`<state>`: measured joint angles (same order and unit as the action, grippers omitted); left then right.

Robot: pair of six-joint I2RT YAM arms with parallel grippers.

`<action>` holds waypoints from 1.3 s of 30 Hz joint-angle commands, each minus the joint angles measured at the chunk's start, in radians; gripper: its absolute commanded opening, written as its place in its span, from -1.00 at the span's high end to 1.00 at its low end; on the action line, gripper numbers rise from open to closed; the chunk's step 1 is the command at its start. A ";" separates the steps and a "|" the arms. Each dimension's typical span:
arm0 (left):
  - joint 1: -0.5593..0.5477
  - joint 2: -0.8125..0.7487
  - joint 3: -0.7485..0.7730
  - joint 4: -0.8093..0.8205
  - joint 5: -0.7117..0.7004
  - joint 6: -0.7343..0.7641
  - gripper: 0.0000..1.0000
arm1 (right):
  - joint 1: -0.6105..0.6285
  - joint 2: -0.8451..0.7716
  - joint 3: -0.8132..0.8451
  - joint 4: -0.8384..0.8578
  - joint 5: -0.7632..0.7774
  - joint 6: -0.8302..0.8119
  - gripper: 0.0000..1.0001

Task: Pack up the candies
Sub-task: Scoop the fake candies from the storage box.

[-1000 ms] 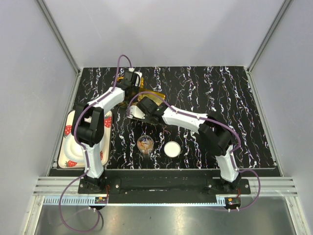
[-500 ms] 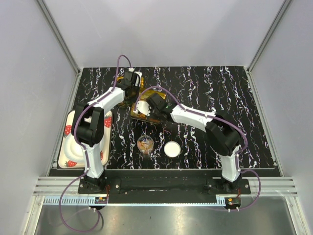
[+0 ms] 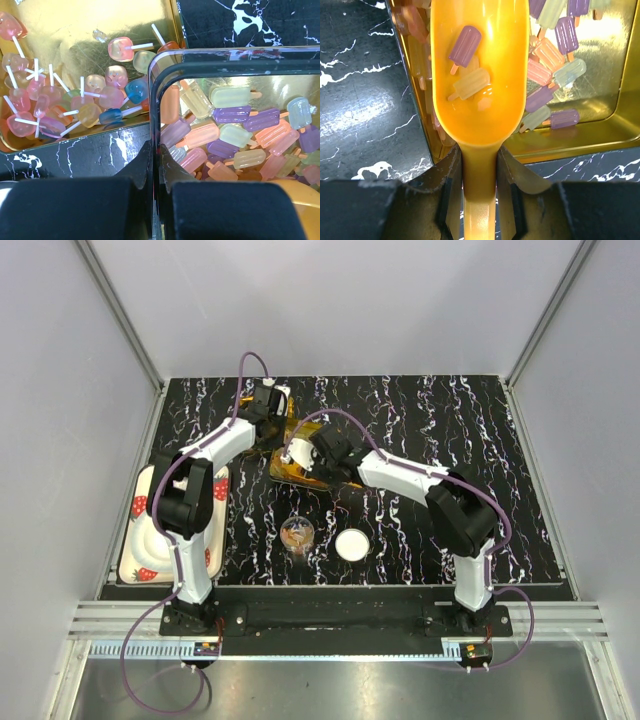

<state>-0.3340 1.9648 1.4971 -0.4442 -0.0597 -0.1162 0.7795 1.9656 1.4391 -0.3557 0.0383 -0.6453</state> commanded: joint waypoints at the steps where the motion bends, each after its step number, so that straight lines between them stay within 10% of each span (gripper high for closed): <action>1: 0.007 -0.014 0.049 0.073 0.084 -0.042 1.00 | -0.028 -0.042 -0.026 -0.020 -0.035 0.055 1.00; 39: 0.050 -0.029 0.069 0.053 0.109 -0.056 1.00 | -0.118 -0.485 -0.135 -0.307 -0.130 0.007 1.00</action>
<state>-0.2821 1.9682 1.5314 -0.4549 0.0189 -0.1581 0.6636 1.5726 1.2938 -0.5907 -0.0528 -0.6174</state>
